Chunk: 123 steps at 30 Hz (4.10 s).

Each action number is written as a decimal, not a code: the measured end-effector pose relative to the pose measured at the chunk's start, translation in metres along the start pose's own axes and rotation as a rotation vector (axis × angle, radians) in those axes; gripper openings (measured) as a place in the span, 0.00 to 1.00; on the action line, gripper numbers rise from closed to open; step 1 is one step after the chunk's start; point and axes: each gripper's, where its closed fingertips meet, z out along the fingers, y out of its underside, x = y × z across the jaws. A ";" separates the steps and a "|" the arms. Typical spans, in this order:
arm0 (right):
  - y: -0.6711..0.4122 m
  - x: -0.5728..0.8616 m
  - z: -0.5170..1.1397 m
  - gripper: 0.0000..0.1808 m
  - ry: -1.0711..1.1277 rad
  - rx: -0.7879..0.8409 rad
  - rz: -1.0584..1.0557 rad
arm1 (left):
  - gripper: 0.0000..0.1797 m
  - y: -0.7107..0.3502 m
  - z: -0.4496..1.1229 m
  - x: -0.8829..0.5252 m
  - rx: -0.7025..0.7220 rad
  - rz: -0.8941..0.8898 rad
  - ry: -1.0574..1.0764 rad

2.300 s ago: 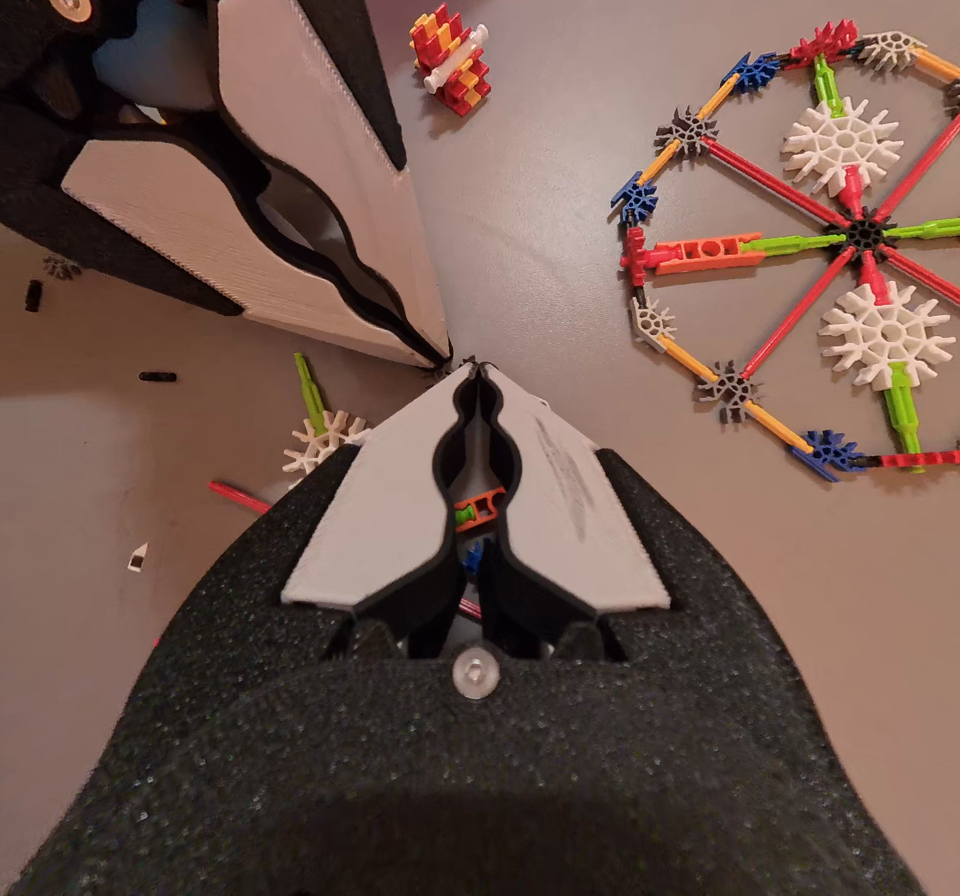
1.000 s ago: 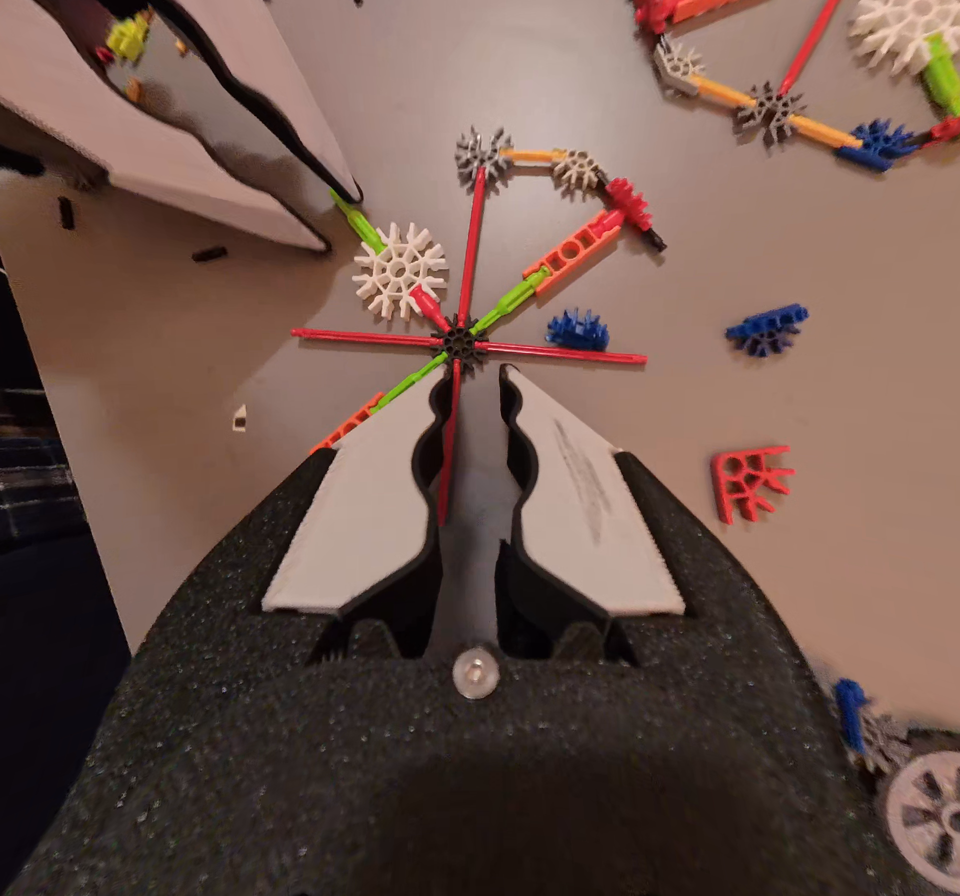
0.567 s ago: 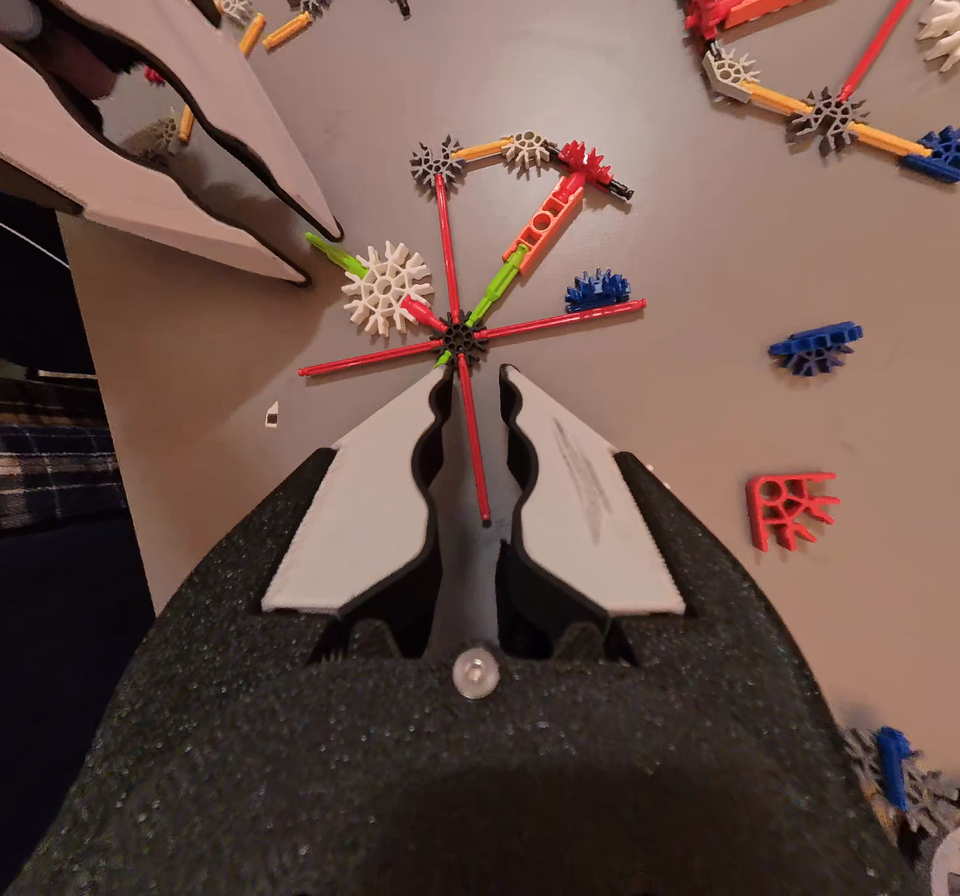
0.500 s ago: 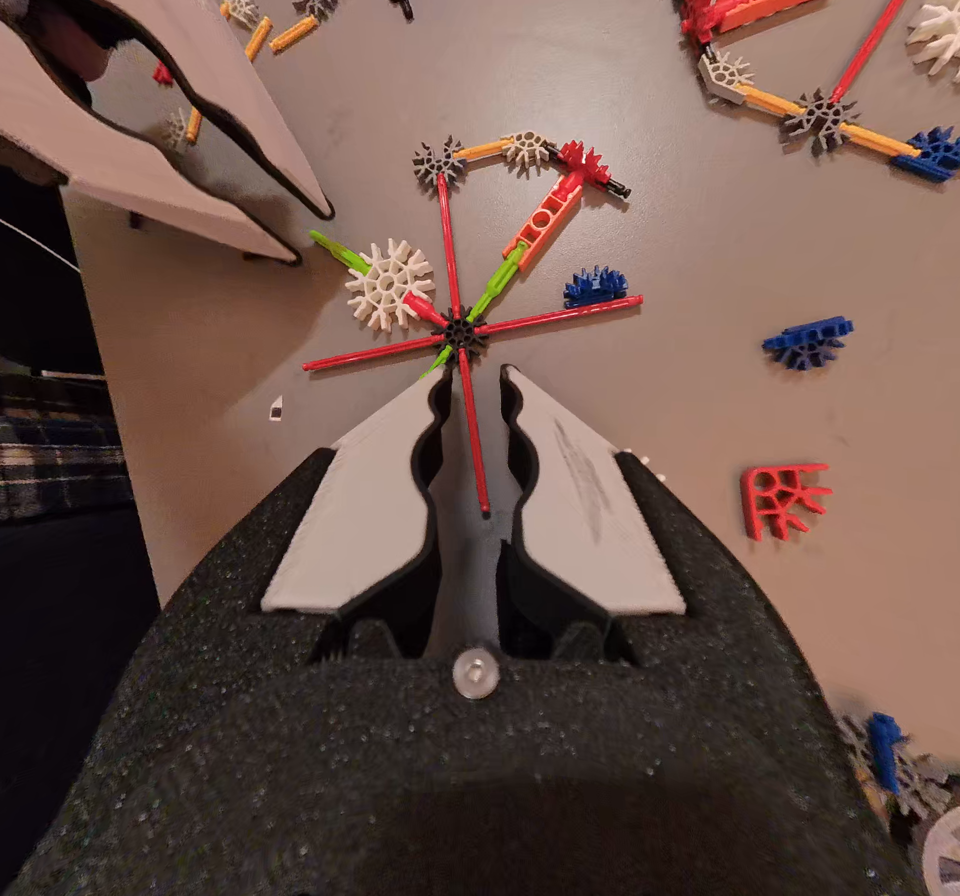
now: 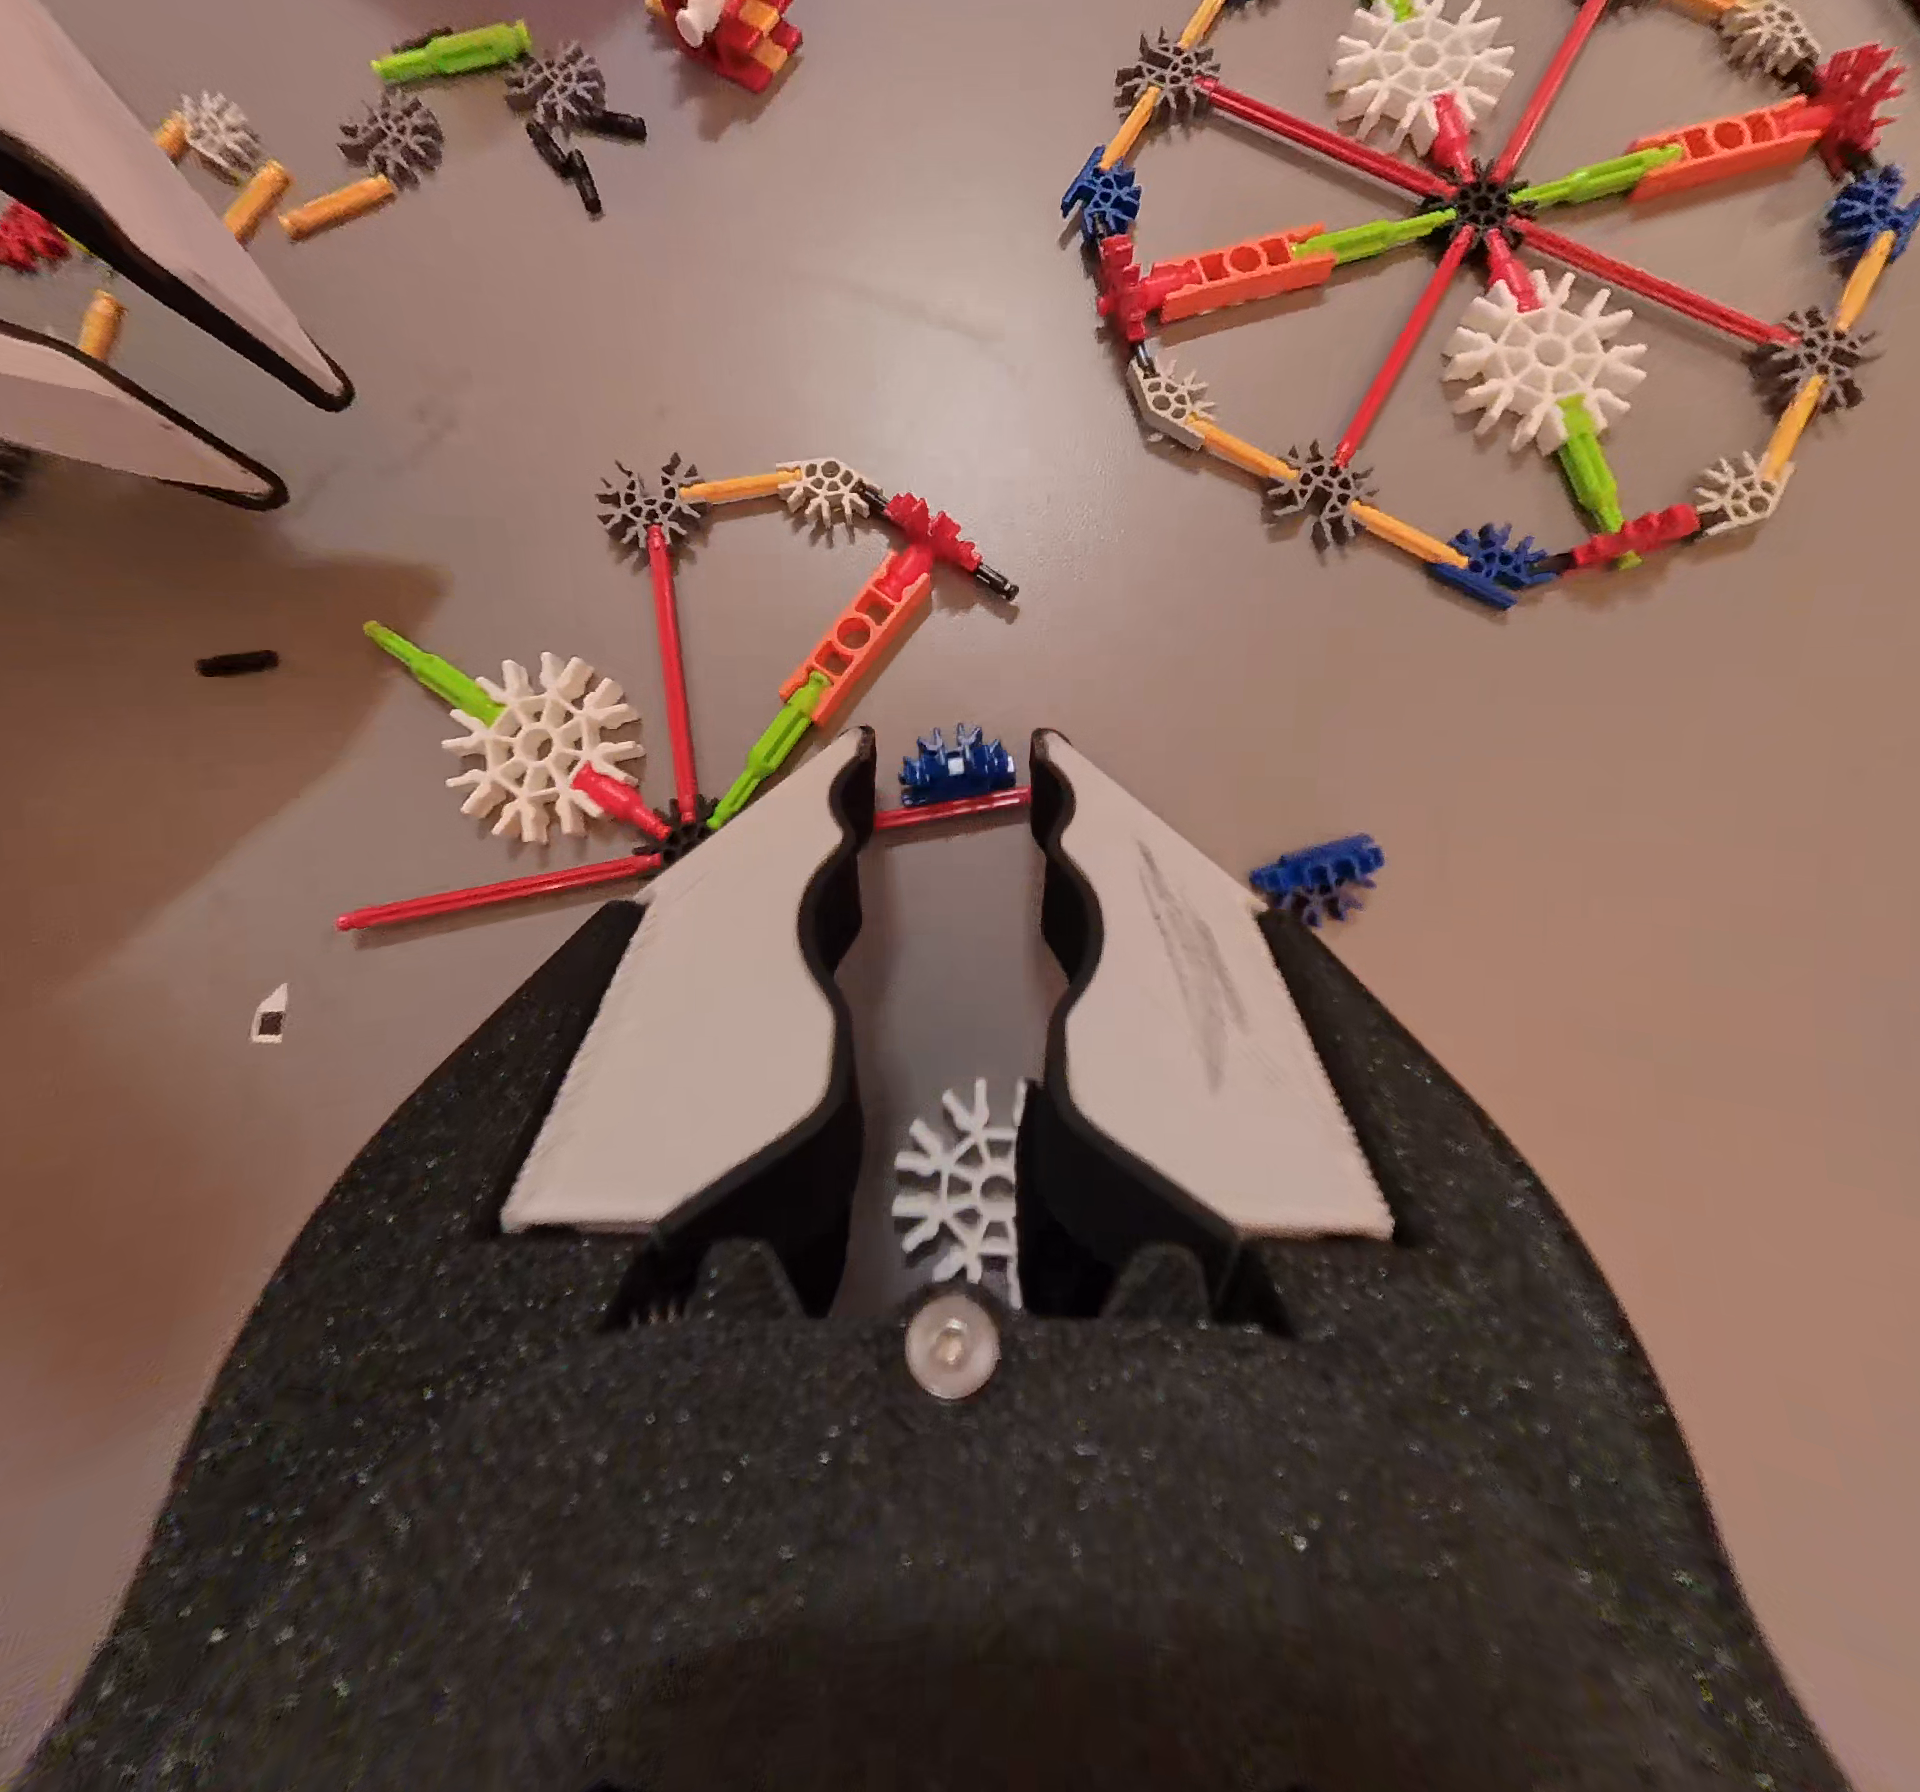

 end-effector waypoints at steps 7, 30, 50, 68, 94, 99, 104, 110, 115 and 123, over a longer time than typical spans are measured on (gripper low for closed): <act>0.000 0.004 0.008 0.11 -0.001 -0.026 -0.030 | 0.08 0.003 -0.002 -0.003 0.011 -0.025 -0.012; 0.015 0.099 -0.011 0.14 0.278 -0.059 0.268 | 0.08 0.012 -0.015 -0.029 0.003 -0.053 -0.085; 0.003 -0.025 -0.019 0.17 0.016 0.012 0.102 | 0.09 0.026 -0.030 -0.051 0.002 -0.080 -0.125; 0.013 -0.046 -0.020 0.17 -0.020 0.024 0.057 | 0.09 0.025 -0.048 -0.069 0.008 -0.085 -0.180; 0.054 -0.042 -0.041 0.19 0.112 0.048 0.103 | 0.09 0.009 -0.051 -0.076 0.019 -0.059 -0.200; 0.055 -0.051 -0.038 0.18 0.084 0.044 0.070 | 0.09 0.007 -0.039 -0.063 0.020 -0.047 -0.163; 0.054 -0.055 -0.037 0.15 0.068 0.039 0.059 | 0.09 0.008 -0.036 -0.058 0.020 -0.047 -0.153; 0.054 -0.062 -0.037 0.14 0.041 0.050 0.048 | 0.09 0.012 -0.037 -0.056 0.018 -0.055 -0.143; 0.053 -0.061 -0.037 0.13 0.021 0.056 0.070 | 0.08 0.011 -0.027 -0.044 0.022 -0.058 -0.103; 0.052 -0.061 -0.036 0.13 0.019 0.058 0.077 | 0.09 0.006 0.006 -0.001 -0.001 -0.038 0.035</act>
